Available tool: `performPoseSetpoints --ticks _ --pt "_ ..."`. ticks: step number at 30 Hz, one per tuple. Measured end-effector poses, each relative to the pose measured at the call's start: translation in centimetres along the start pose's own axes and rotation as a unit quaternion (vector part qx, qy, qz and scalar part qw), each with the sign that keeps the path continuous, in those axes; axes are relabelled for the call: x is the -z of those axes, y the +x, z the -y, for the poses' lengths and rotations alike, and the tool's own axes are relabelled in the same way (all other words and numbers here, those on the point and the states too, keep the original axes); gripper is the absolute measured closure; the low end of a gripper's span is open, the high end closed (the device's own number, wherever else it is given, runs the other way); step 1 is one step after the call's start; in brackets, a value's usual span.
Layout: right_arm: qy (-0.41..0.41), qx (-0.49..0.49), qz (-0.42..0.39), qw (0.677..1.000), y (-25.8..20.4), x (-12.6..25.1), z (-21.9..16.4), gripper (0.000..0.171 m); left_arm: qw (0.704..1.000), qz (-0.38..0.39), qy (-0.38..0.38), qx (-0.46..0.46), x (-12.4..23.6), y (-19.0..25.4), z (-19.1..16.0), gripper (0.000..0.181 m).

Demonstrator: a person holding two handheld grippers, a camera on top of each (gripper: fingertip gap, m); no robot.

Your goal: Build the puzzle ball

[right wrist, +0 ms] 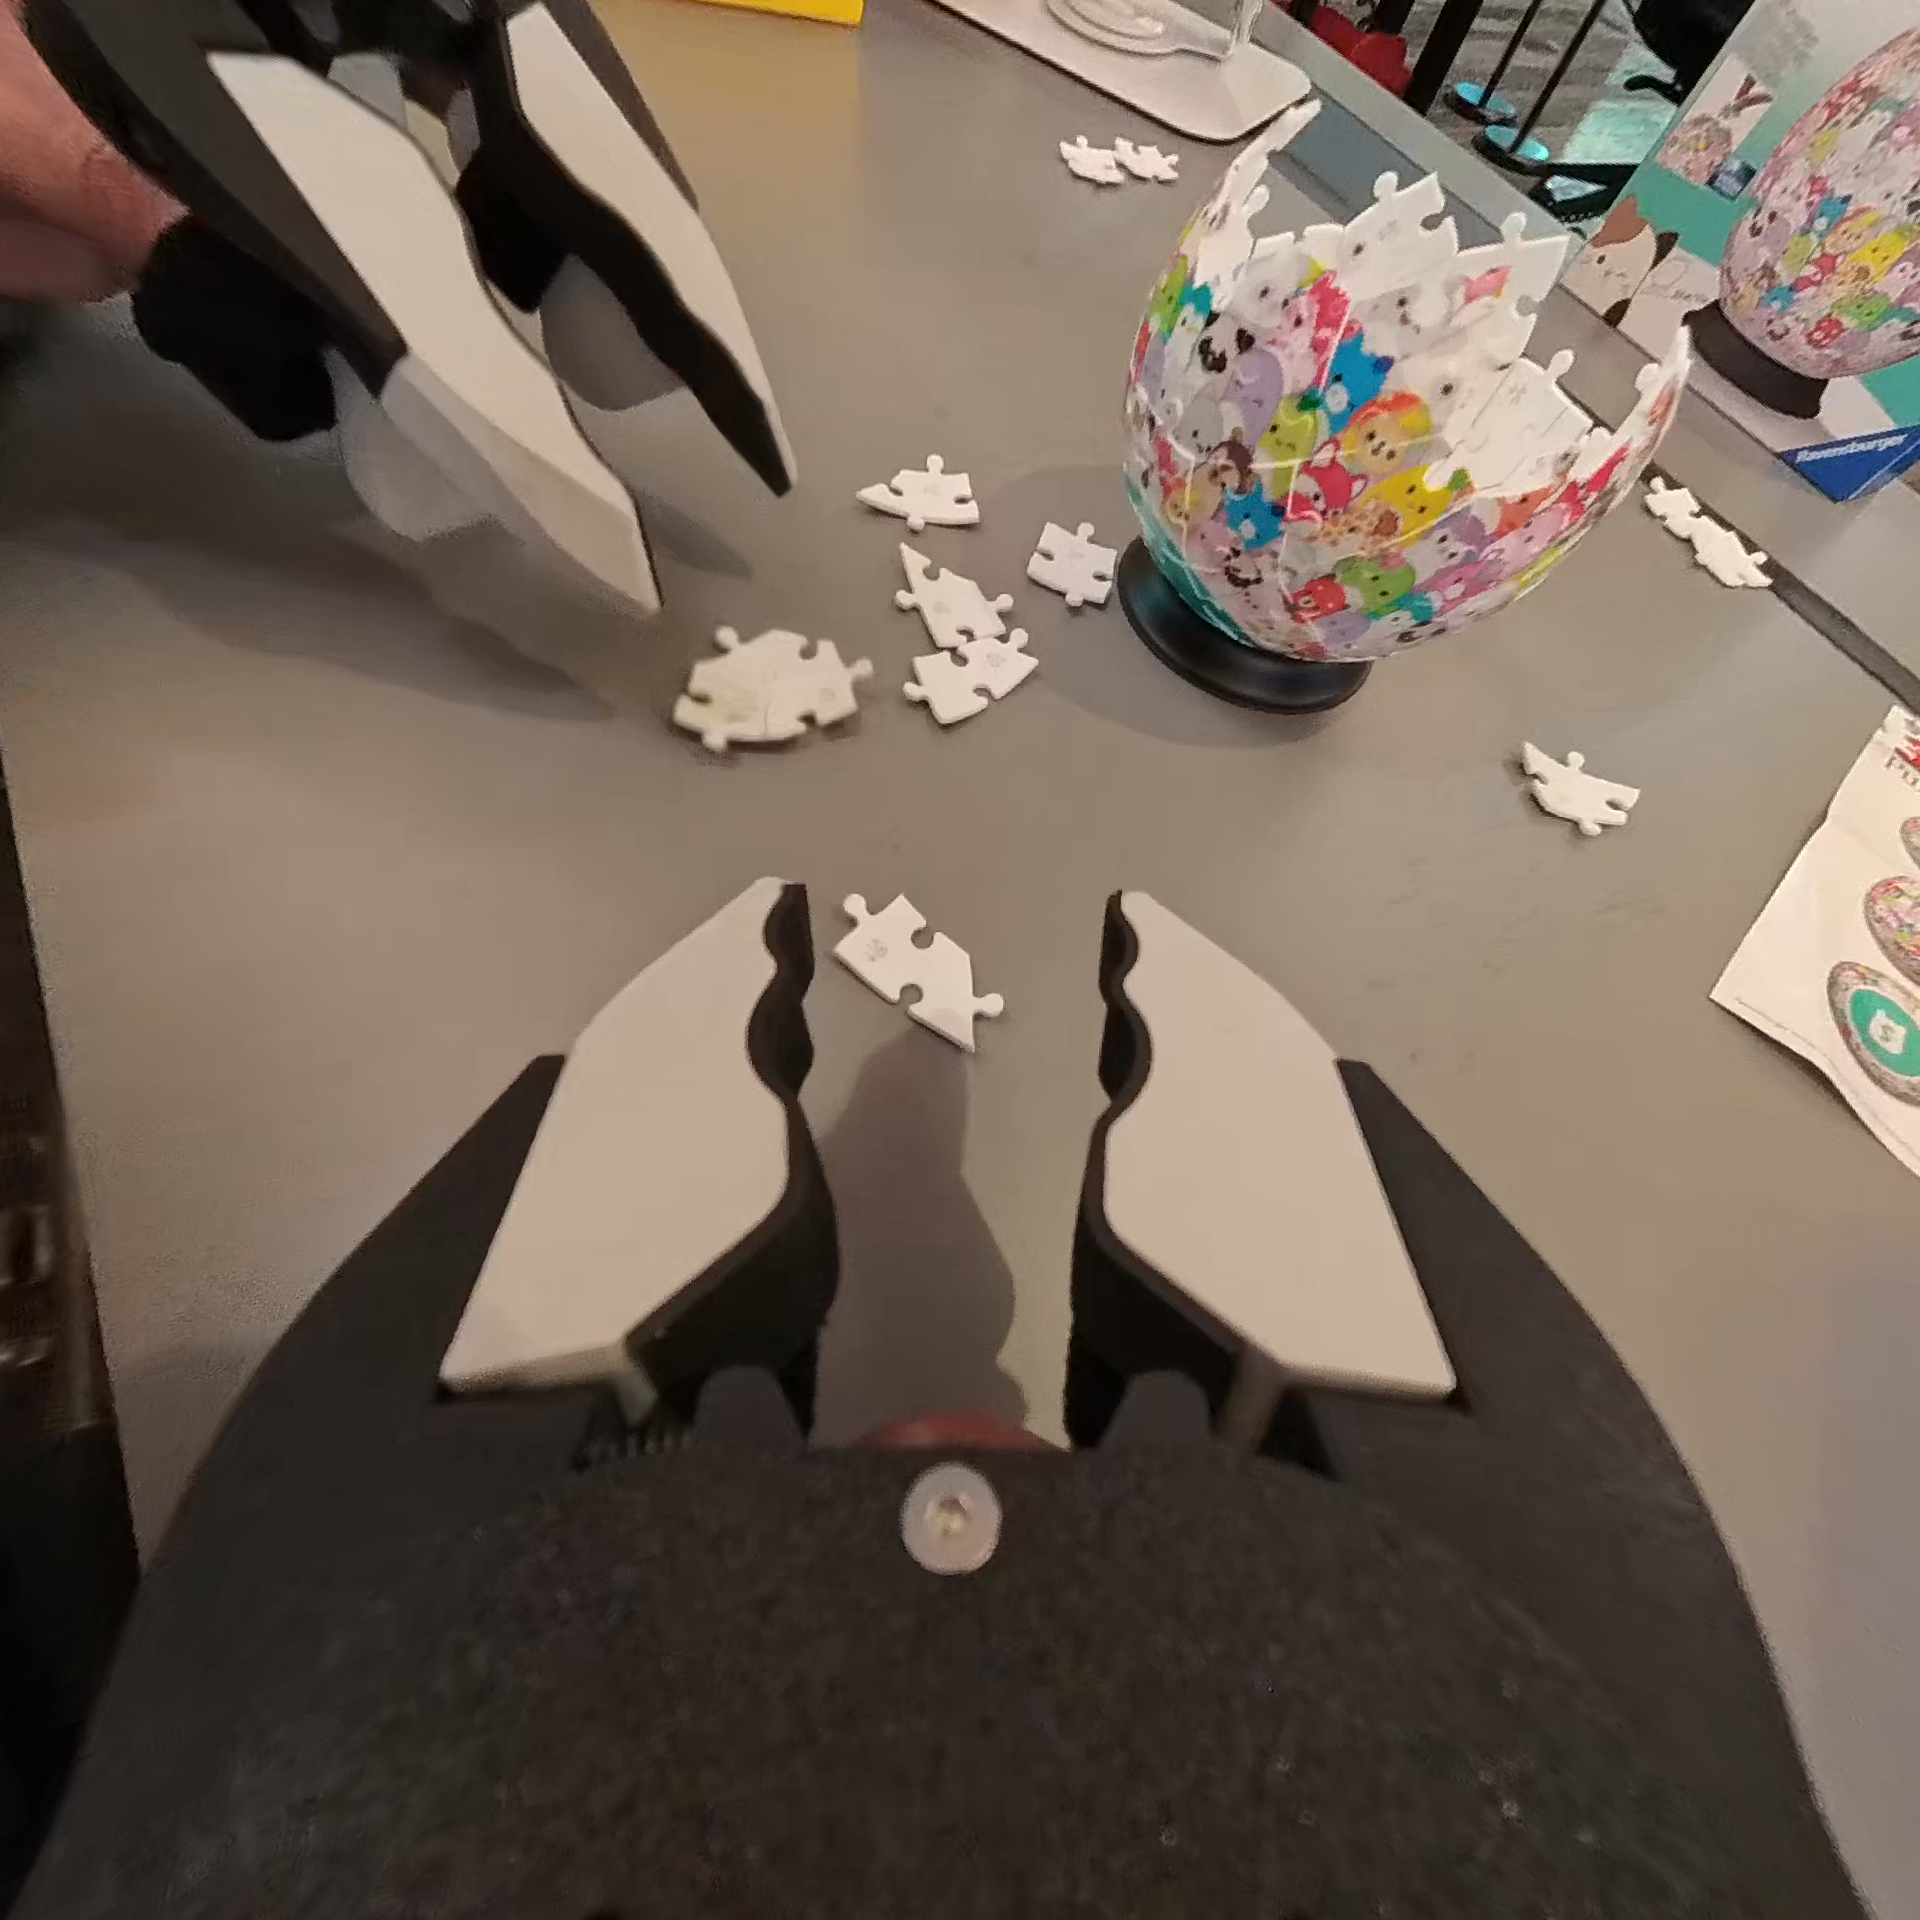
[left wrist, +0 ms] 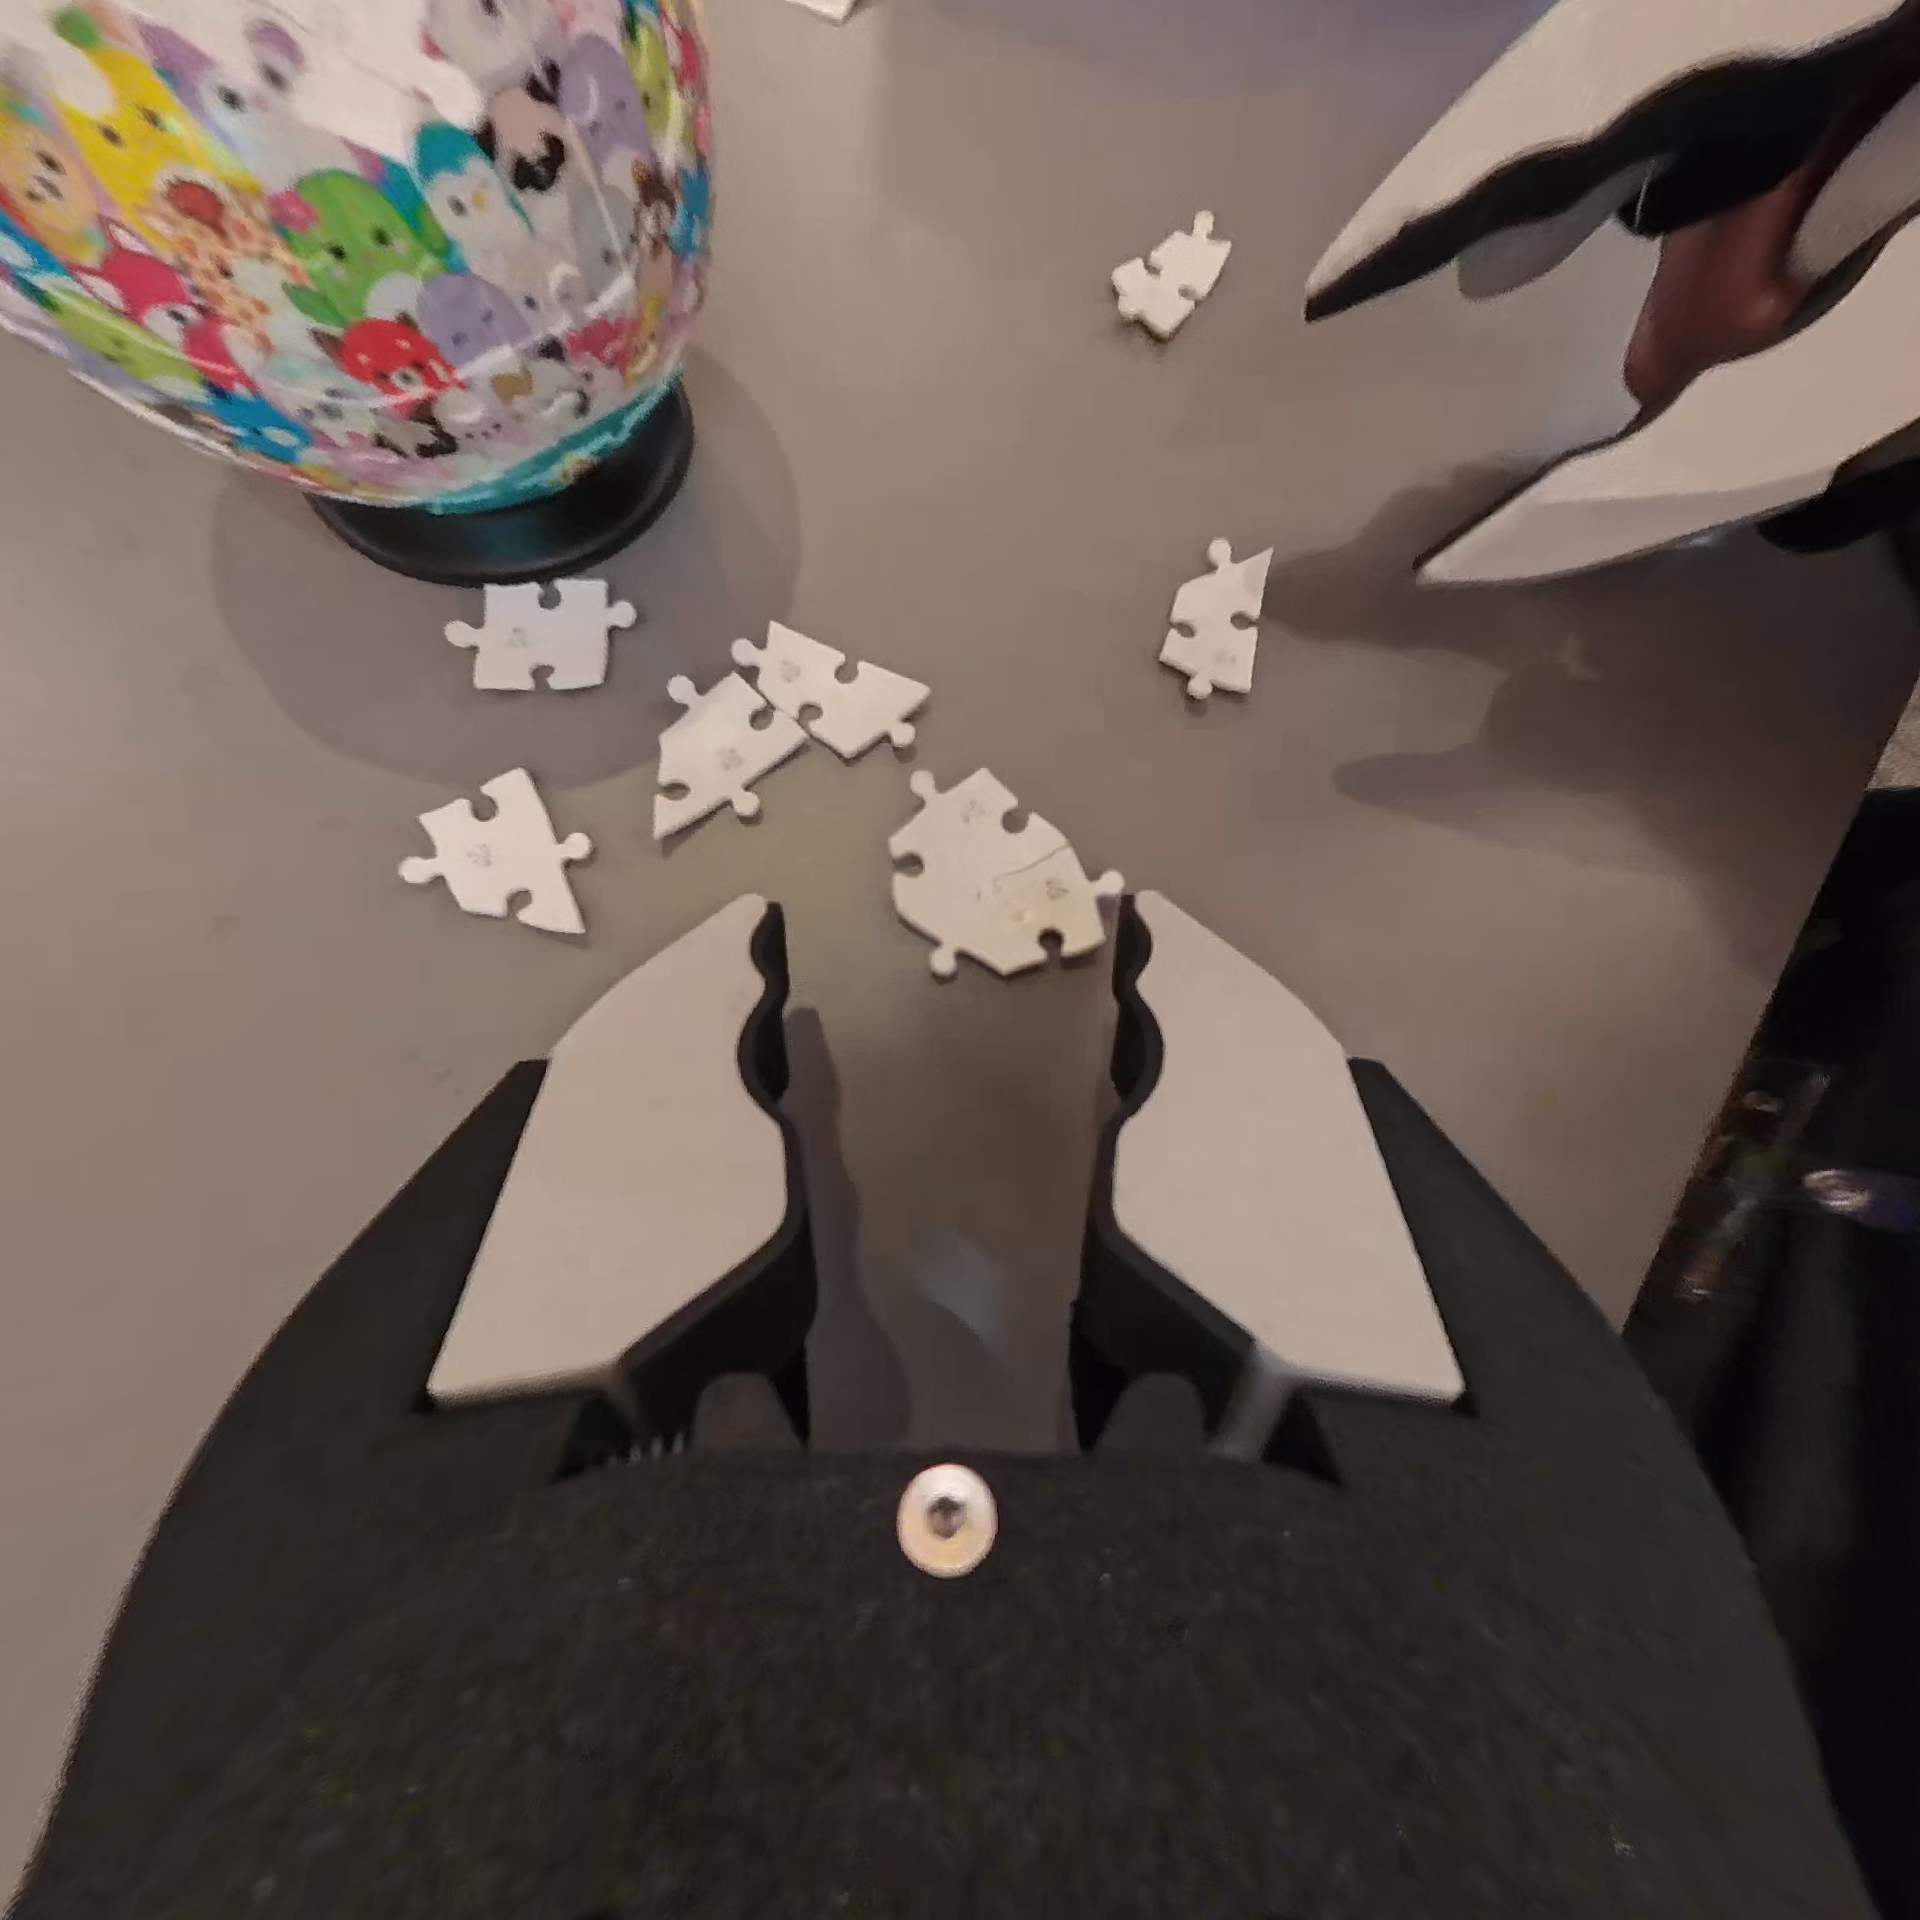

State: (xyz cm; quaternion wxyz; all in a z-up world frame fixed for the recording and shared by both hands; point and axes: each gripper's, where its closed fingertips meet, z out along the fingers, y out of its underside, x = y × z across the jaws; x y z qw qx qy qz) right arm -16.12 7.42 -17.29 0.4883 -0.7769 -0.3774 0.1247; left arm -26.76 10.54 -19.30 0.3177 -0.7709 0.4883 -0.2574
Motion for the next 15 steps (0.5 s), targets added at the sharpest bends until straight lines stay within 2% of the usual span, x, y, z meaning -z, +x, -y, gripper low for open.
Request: performPoseSetpoints --ticks 6,9,10,12,15 --pt "0.038 -0.048 0.021 0.998 1.1 0.0 1.5 0.108 0.993 -0.025 0.108 0.052 3.0 -3.6 3.3 0.119" --pt "0.01 -0.036 -0.001 0.999 3.9 -1.5 1.9 0.099 0.984 -0.046 0.157 0.068 3.9 -7.0 5.2 0.102" --pt "-0.005 -0.035 -0.003 0.999 4.8 -2.3 1.9 0.095 0.983 -0.051 0.156 0.077 3.6 -8.3 5.5 0.096" --pt "-0.042 -0.035 0.009 0.998 6.6 -4.1 1.8 0.085 0.983 -0.064 0.146 0.095 2.5 -10.4 5.8 0.098" --pt "-0.096 -0.052 0.045 0.993 9.1 -7.1 1.6 0.074 0.975 -0.125 0.133 0.125 0.6 -11.3 6.2 0.093"
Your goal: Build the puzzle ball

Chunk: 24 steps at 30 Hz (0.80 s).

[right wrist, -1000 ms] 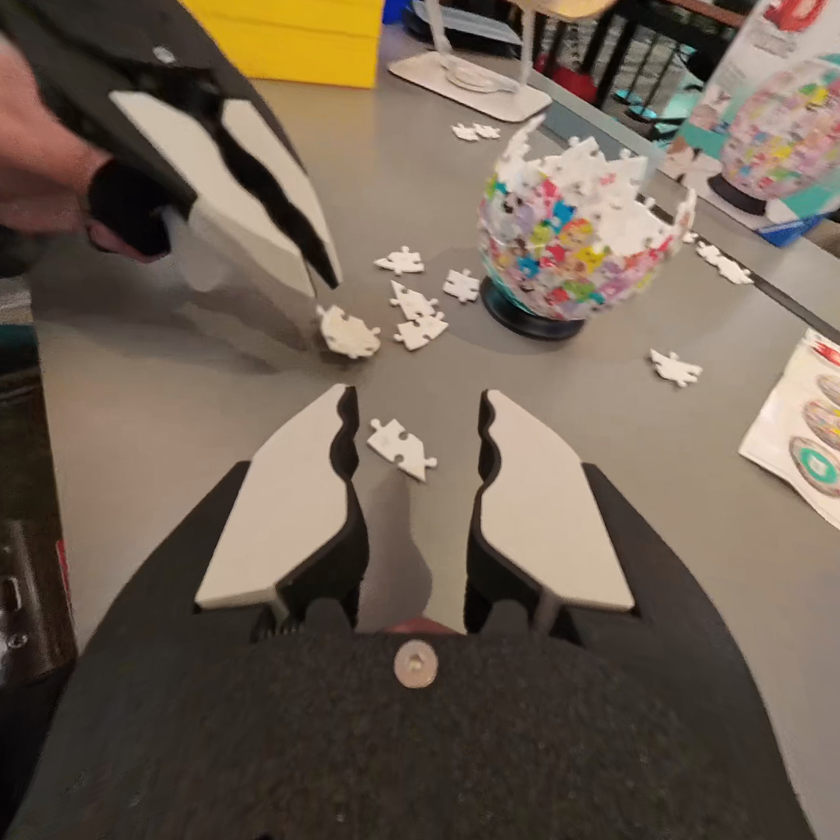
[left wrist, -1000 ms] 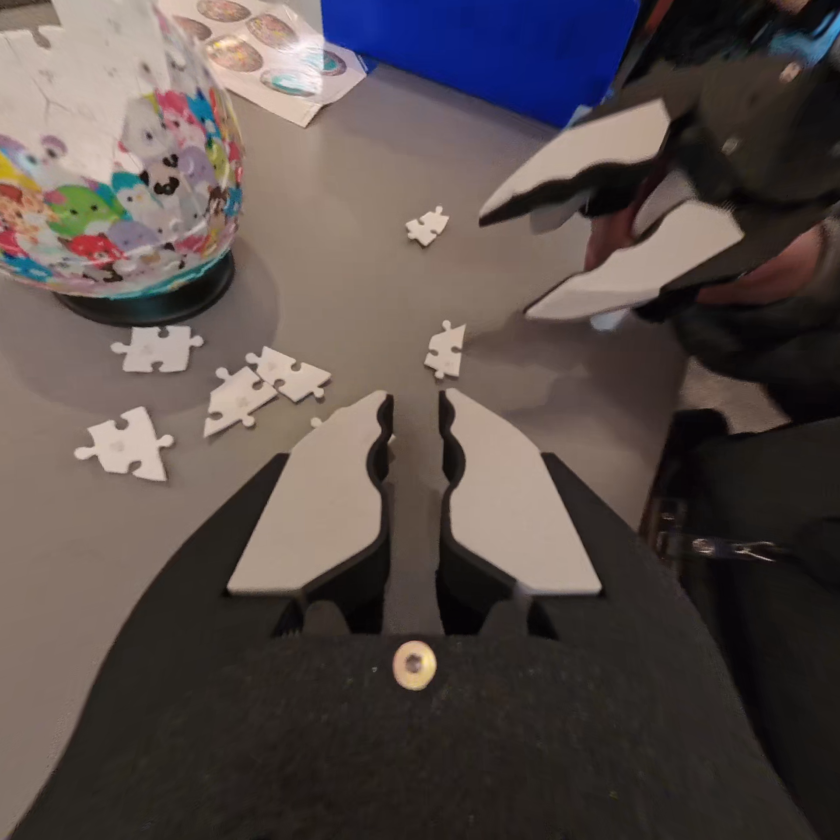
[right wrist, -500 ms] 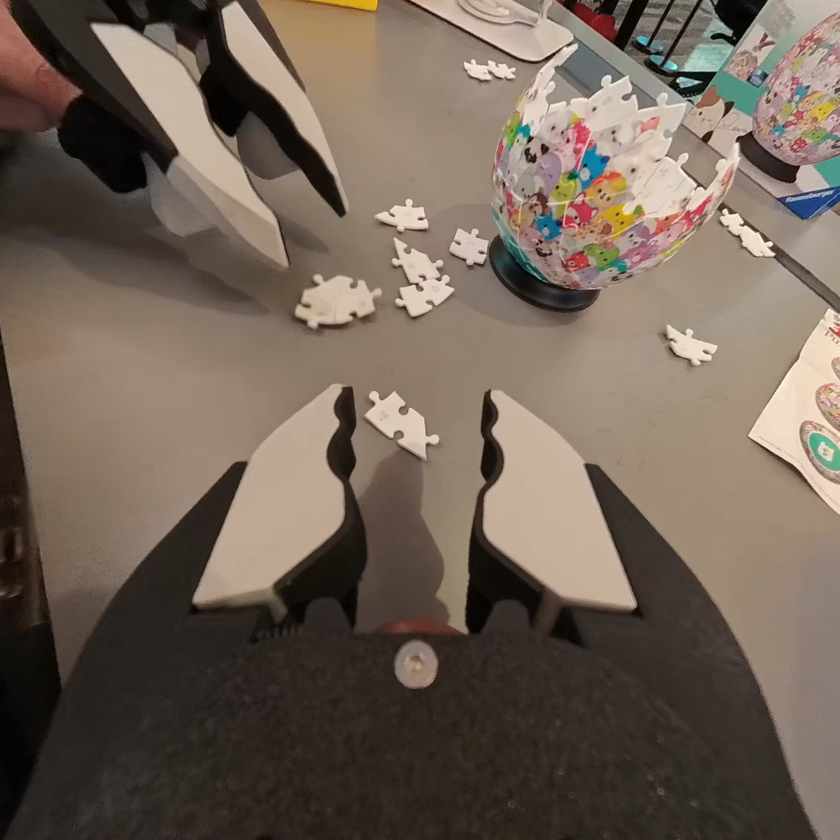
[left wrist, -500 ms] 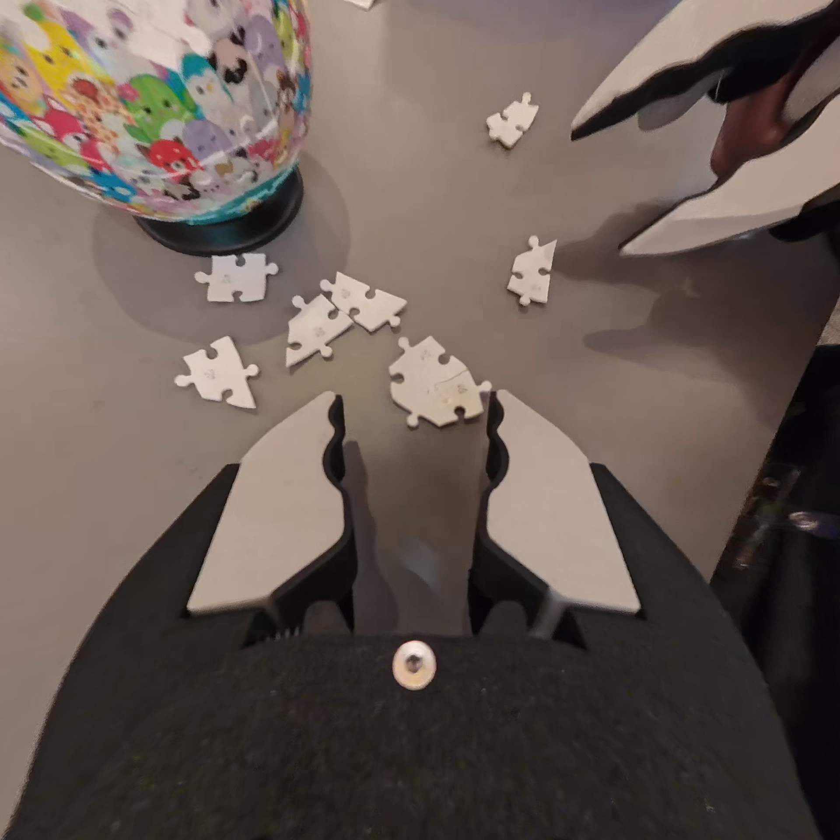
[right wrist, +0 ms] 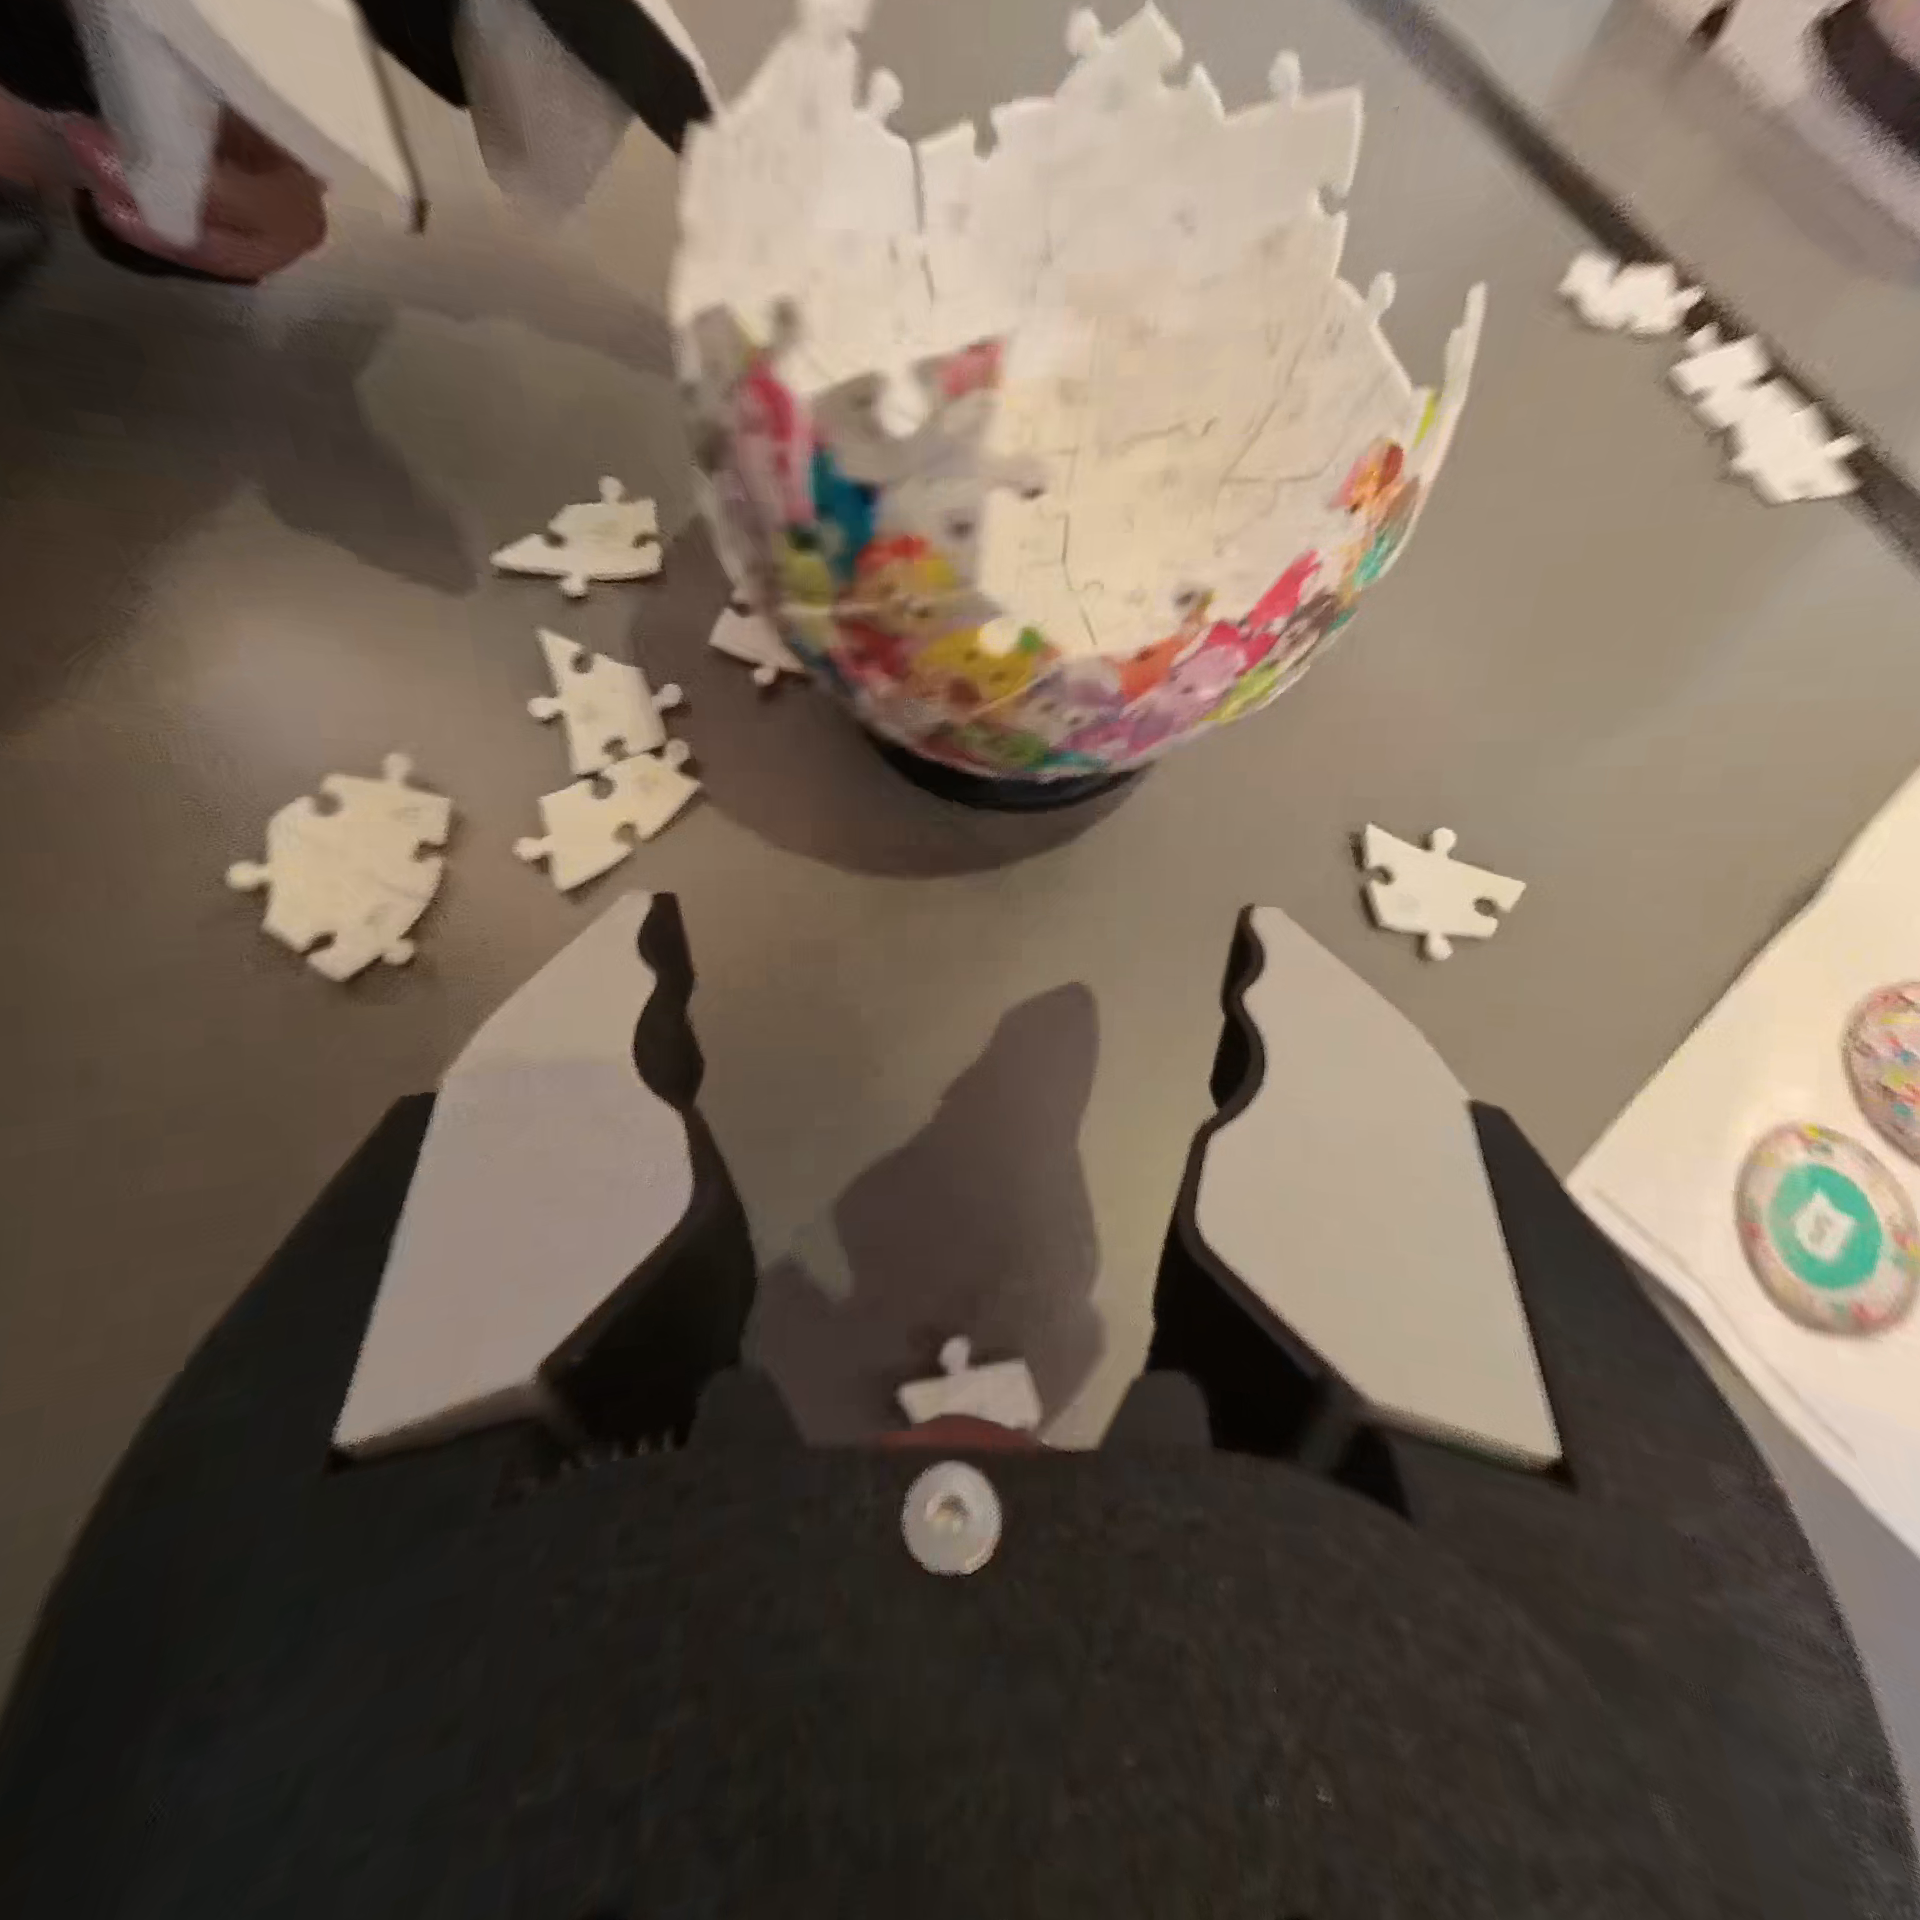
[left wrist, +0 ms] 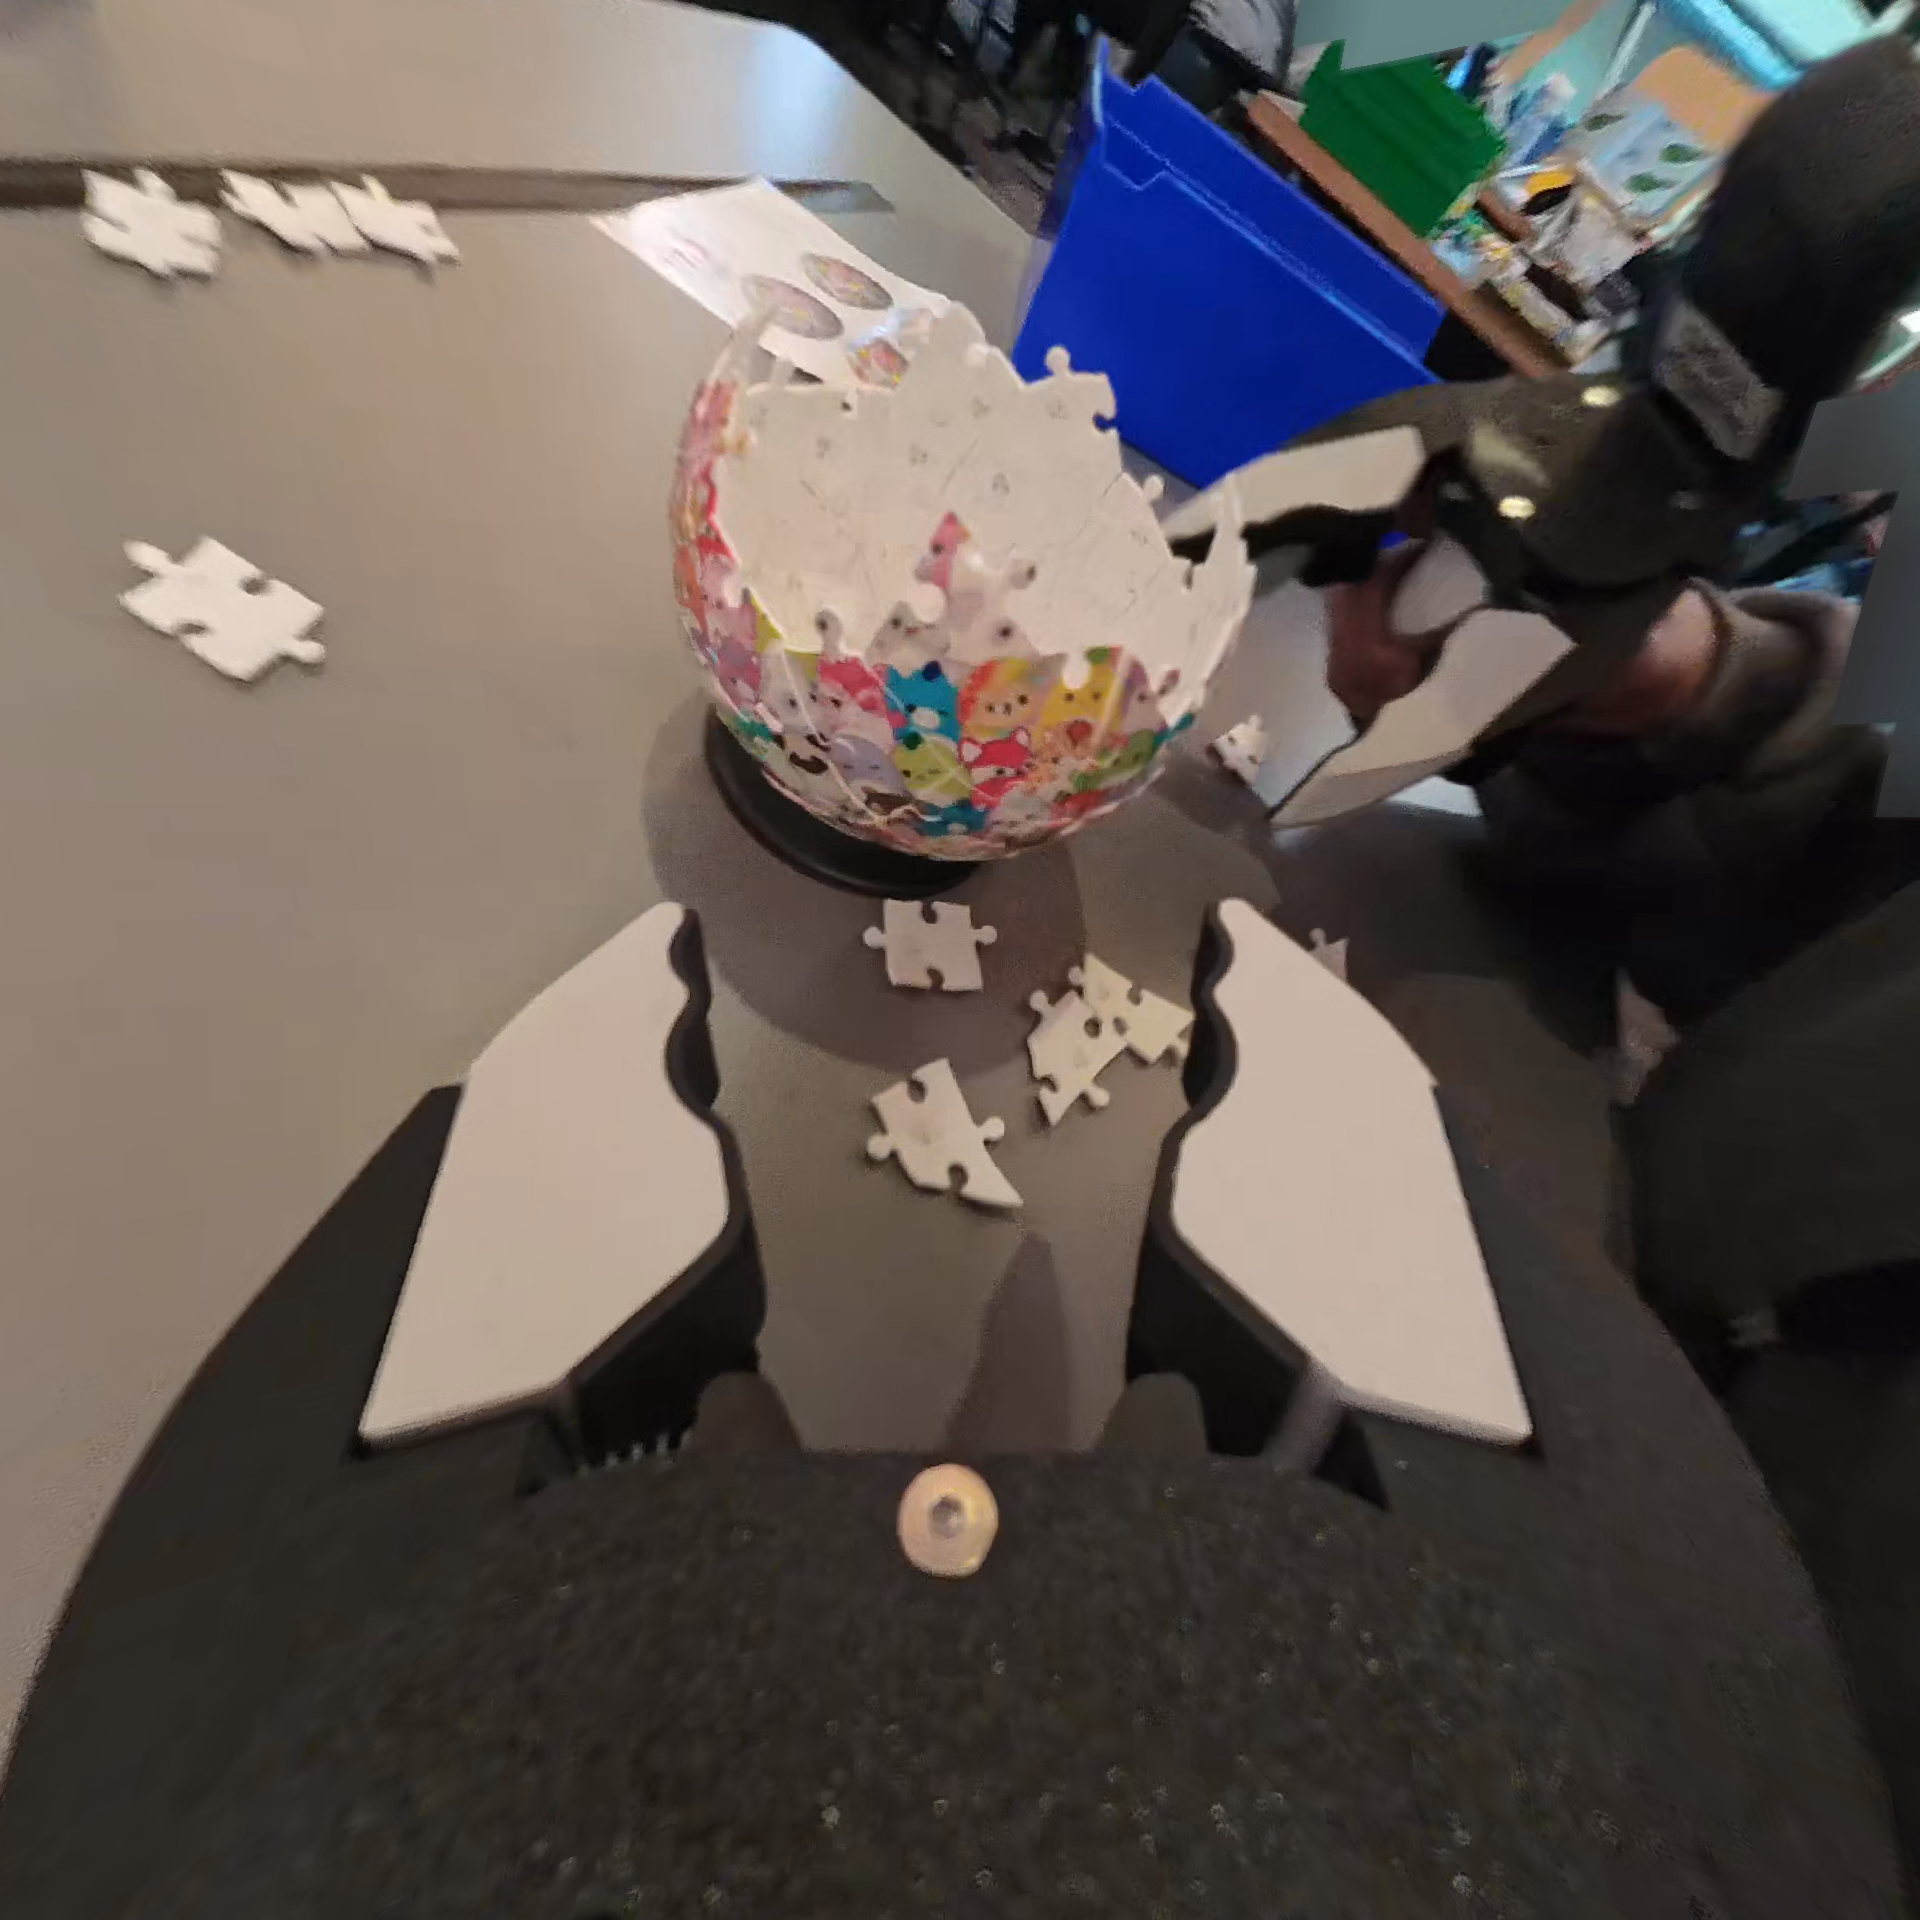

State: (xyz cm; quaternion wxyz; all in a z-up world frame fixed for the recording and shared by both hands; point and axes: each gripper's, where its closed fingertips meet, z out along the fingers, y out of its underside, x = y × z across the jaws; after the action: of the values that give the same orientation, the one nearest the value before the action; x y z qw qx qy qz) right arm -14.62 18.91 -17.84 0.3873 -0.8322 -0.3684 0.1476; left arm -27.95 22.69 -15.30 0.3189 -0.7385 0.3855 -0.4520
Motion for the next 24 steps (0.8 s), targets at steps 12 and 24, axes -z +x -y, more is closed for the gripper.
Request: performPoseSetpoints --ticks 12,24 --pt "-0.118 0.026 0.136 0.983 1.8 -4.5 1.1 0.046 0.997 -0.051 -0.063 -0.014 -5.8 -0.7 0.6 0.072" --pt "-0.084 0.082 0.099 0.988 2.5 -5.8 2.0 0.051 0.997 -0.034 -0.044 -0.048 -6.6 -0.3 1.5 0.066"
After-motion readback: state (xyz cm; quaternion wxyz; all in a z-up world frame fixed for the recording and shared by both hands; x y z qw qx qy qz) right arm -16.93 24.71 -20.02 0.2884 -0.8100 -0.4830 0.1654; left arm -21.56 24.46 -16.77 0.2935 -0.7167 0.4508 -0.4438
